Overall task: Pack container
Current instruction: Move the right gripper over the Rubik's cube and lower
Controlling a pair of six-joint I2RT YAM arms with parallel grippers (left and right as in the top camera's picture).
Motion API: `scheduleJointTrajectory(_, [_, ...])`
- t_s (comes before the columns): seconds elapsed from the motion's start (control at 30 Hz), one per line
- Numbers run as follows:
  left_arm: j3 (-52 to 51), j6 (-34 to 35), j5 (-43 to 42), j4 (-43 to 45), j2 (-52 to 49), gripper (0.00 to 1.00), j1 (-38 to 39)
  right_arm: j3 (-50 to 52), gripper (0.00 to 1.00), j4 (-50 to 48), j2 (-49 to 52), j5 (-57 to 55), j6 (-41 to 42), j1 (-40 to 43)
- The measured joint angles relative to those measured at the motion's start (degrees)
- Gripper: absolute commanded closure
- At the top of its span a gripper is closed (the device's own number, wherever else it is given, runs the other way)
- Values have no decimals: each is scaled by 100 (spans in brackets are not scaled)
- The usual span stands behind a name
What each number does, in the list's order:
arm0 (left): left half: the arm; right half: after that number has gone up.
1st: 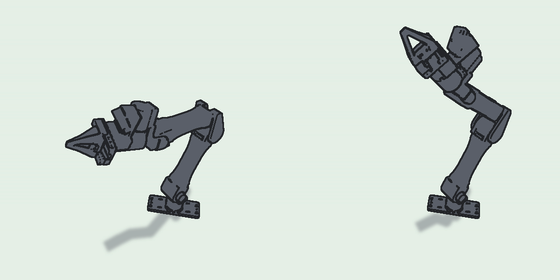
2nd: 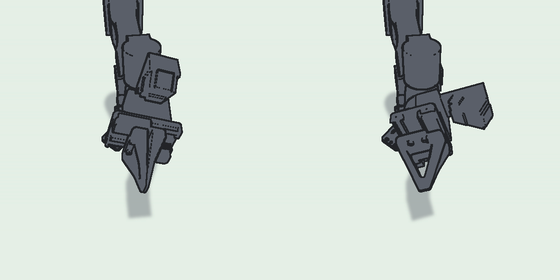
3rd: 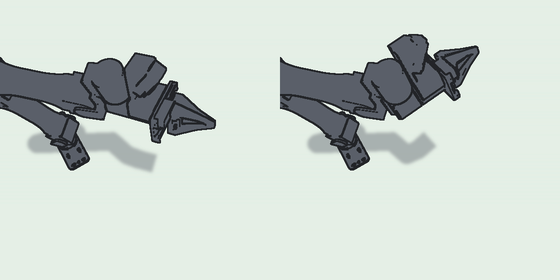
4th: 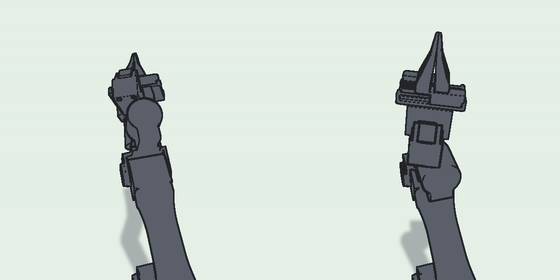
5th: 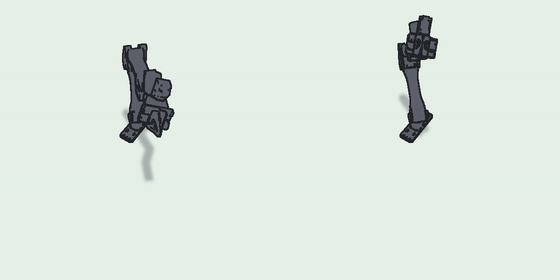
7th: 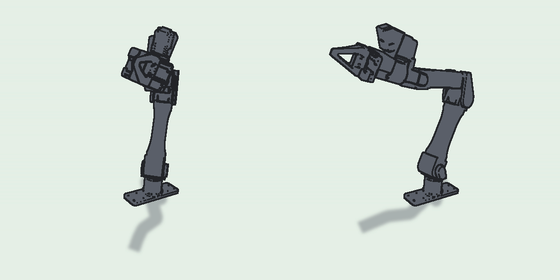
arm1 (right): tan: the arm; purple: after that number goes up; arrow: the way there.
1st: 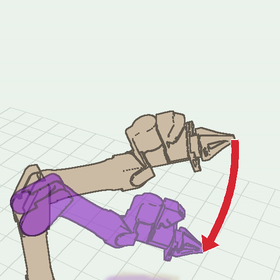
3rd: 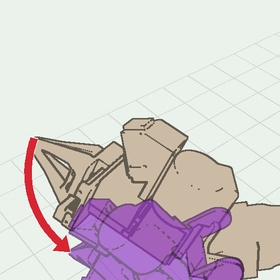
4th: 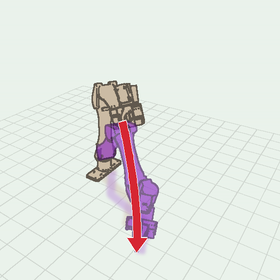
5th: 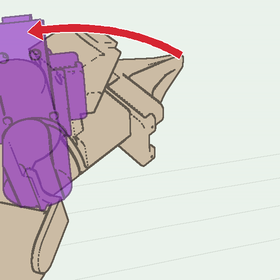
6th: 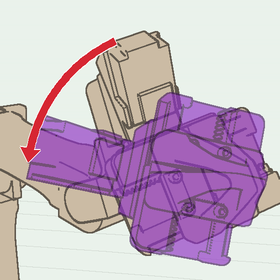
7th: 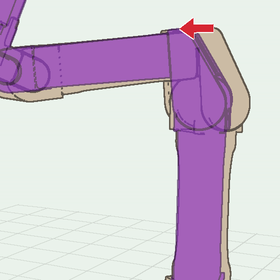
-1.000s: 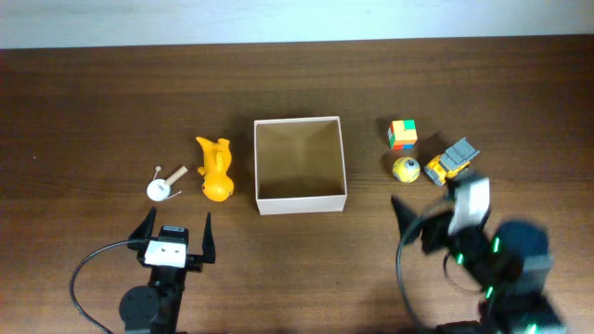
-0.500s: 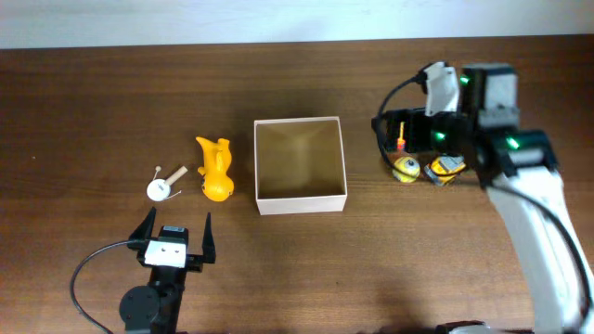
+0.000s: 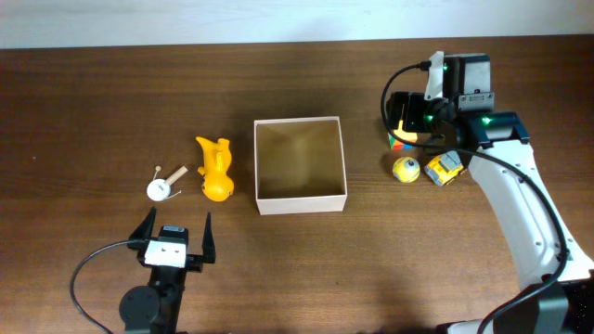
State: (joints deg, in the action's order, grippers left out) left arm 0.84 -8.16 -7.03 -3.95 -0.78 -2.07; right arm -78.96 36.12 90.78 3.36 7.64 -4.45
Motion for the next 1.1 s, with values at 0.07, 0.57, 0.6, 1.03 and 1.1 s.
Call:
scheduleJointTrajectory(0.07, [0,0,0,2,0,1,0,0,1,-79,52,-205,-138,-4])
scheduleJointTrajectory(0.57, [0,0,-2,2,0,1,0,-2,1,-420,1648,-258,-745,-4])
scheduleJointTrajectory(0.6, [0,0,0,0,0,1,0,0,1,-431,1742,-243,-769,-4])
scheduleJointTrajectory(1.03, [0,0,0,0,0,1,0,0,6,-673,2479,-221,-758,127])
scheduleJointTrajectory(1.1, [0,0,0,0,0,1,0,-2,11,-702,2479,-221,-756,223])
